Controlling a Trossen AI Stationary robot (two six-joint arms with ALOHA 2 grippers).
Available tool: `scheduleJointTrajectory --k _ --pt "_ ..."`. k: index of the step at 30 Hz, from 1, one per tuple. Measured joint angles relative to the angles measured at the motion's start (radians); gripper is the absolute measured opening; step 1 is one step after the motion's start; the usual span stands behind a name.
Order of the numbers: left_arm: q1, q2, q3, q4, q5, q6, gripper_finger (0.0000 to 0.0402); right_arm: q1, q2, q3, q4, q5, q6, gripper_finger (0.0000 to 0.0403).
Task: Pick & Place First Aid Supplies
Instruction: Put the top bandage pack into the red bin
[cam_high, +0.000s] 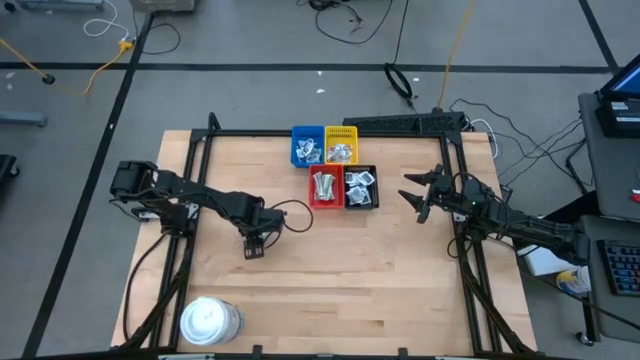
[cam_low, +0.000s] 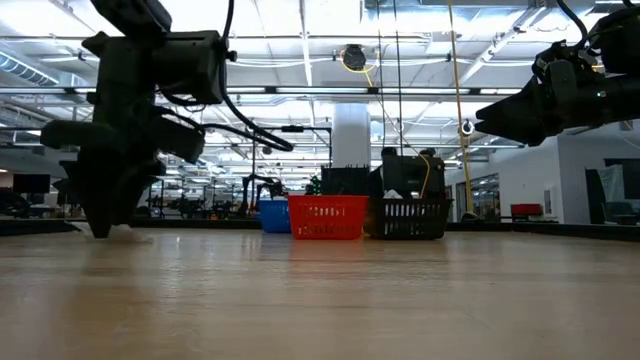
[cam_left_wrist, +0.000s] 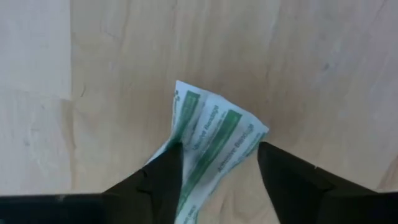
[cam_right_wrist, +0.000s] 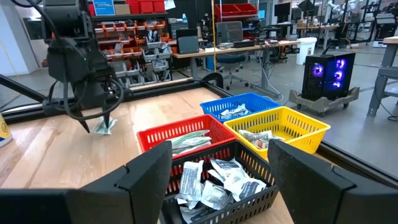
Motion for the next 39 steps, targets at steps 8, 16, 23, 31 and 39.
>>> scheduleJointTrajectory --k 8,16,23,31,39 --pt "0.007 0.001 -0.003 -0.006 -0.002 0.002 0.0037 0.0 0.0 0.0 0.0 0.0 0.0 0.0263" --pt "0.048 0.0 0.04 -0.107 0.007 0.021 0.002 0.0 0.0 0.0 0.0 0.0 0.0 0.0263" --pt "0.1 -0.042 0.117 -0.234 0.026 0.056 0.0007 0.0 0.0 0.0 0.0 0.0 0.0 0.0263" --pt "0.134 -0.093 0.209 -0.333 0.055 0.064 0.0004 0.0 0.0 0.0 0.003 0.0 0.0 0.0263" --pt "0.171 -0.101 0.243 -0.366 0.084 0.055 0.0003 0.0 0.0 0.0 0.003 0.0 0.0 0.0263"
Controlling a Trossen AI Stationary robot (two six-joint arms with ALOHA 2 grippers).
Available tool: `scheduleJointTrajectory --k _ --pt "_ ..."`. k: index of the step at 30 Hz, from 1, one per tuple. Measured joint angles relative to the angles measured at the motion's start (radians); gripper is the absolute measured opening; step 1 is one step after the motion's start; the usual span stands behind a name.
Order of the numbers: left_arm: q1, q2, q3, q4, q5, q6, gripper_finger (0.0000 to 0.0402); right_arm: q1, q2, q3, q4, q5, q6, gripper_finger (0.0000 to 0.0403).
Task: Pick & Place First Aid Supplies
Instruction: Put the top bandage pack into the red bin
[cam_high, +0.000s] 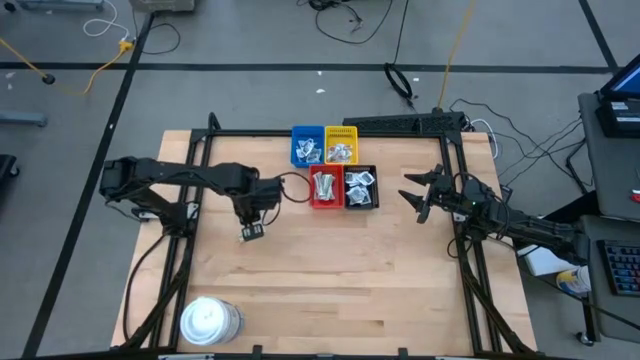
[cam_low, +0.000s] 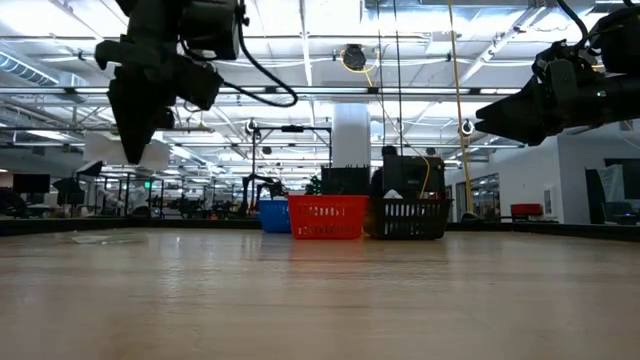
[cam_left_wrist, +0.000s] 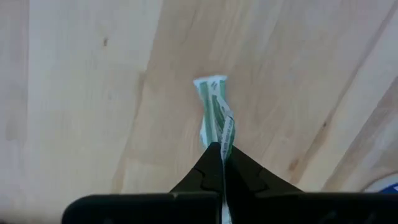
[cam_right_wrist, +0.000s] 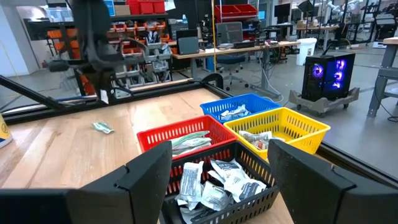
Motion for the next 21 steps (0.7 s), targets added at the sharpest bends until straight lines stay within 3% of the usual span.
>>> scheduleJointTrajectory --k 8,21 --pt "0.086 0.2 0.2 -0.056 -0.009 0.038 0.0002 0.0 0.0 0.0 0.0 0.0 0.0 0.0263" --pt "0.202 0.54 0.701 -0.158 0.024 -0.035 0.0001 0.0 0.0 0.0 0.0 0.0 0.0 0.0263"
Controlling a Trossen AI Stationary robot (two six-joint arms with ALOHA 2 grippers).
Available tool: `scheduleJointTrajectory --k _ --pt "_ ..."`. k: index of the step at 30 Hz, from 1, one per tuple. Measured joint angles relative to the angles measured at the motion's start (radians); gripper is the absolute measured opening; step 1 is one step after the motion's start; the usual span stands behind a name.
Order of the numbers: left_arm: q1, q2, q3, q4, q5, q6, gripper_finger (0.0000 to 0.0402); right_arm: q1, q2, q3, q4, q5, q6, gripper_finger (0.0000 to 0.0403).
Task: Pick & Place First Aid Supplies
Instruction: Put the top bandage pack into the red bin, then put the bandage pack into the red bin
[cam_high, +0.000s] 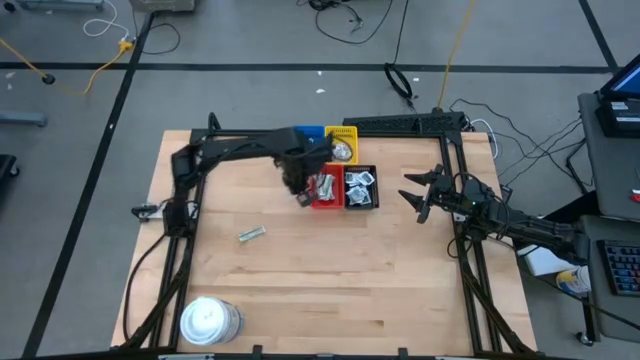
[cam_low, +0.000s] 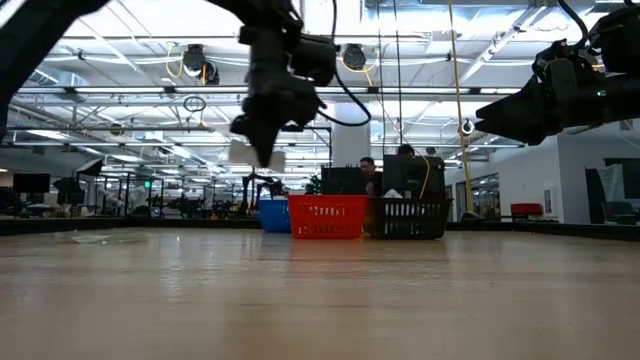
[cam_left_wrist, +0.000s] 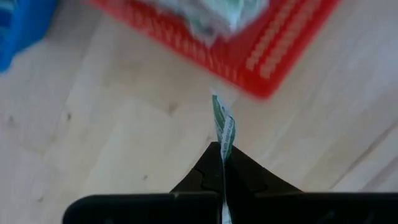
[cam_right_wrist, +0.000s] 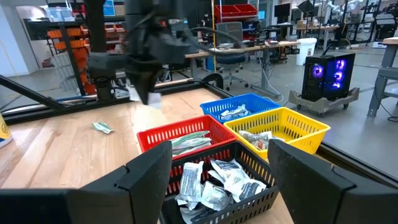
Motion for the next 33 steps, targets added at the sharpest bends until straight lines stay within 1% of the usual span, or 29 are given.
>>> scheduleJointTrajectory --k 6,9,11,16,24,29,33 --pt "0.031 0.137 0.219 -0.01 0.049 -0.095 0.0001 0.0 0.0 0.0 0.0 0.0 0.0 0.0263" --pt "0.044 0.193 0.306 -0.009 0.058 -0.159 0.0001 0.0 0.0 0.0 0.0 0.0 0.0 0.0263" --pt "0.051 0.217 0.343 -0.004 0.057 -0.213 0.0001 0.0 0.0 0.0 0.0 0.0 0.0 0.0263" --pt "0.064 0.264 0.36 0.02 0.046 -0.355 0.0001 0.0 0.0 0.0 0.0 0.0 0.0 0.0263" --pt "0.063 0.297 0.359 0.081 0.021 -0.463 0.0003 0.0 0.0 0.0 0.0 0.0 0.0 0.0263" --pt "0.063 0.296 0.359 0.118 0.011 -0.475 0.0026 0.0 0.0 0.0 0.0 0.0 0.0 0.0263" --pt "0.063 0.296 0.359 0.112 -0.005 -0.473 0.0065 0.0 0.0 0.0 0.0 0.0 0.0 0.0263"
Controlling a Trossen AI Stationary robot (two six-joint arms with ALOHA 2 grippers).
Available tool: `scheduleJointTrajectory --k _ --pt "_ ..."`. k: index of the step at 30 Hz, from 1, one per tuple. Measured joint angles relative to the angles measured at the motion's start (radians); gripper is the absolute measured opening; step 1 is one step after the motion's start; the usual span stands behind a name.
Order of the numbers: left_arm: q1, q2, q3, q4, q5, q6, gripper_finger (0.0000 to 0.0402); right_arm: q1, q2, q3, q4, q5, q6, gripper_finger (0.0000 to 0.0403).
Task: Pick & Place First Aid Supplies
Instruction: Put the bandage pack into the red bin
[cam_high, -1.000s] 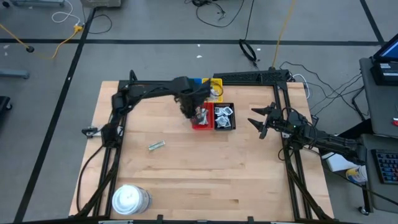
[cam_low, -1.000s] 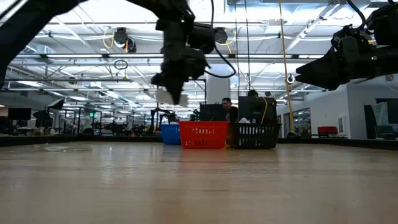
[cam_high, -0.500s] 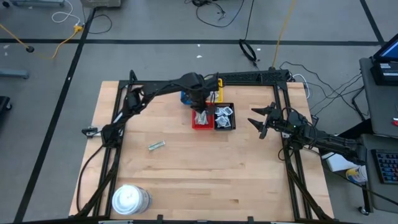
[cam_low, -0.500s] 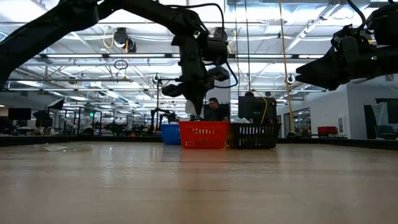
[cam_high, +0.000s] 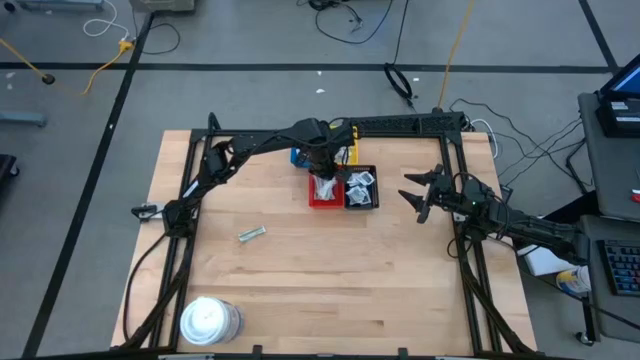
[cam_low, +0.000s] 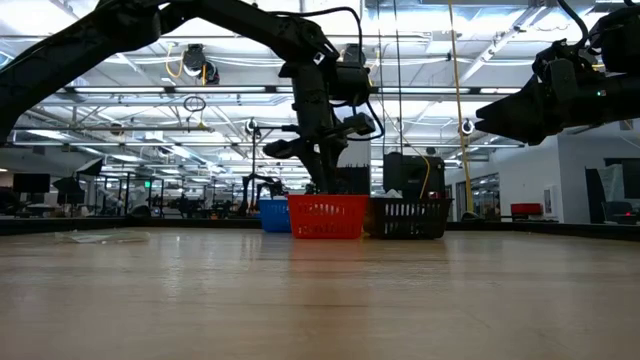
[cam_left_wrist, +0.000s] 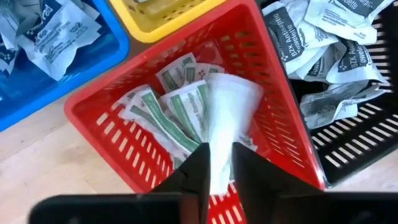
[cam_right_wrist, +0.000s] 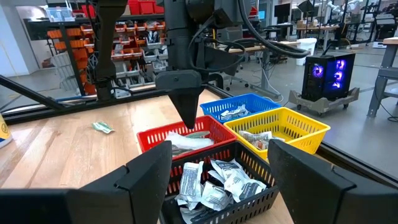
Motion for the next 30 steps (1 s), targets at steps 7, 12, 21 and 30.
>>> scheduleJointTrajectory --k 7,12,21,30 --pt "0.005 0.0 0.0 -0.001 0.006 0.01 0.0164 0.0 0.0 0.0 0.0 0.0 0.0 0.0263" --pt "0.014 0.0 0.0 -0.002 0.034 0.016 0.0212 0.0 0.0 0.0 0.0 0.0 0.0 0.0263" --pt "0.002 -0.001 0.0 -0.049 0.112 0.364 0.0236 0.0 0.0 0.0 0.0 0.0 0.0 0.0263" --pt "-0.015 -0.001 0.0 -0.127 0.104 0.602 0.0237 0.0 0.0 0.0 0.0 0.0 0.0 0.0263"
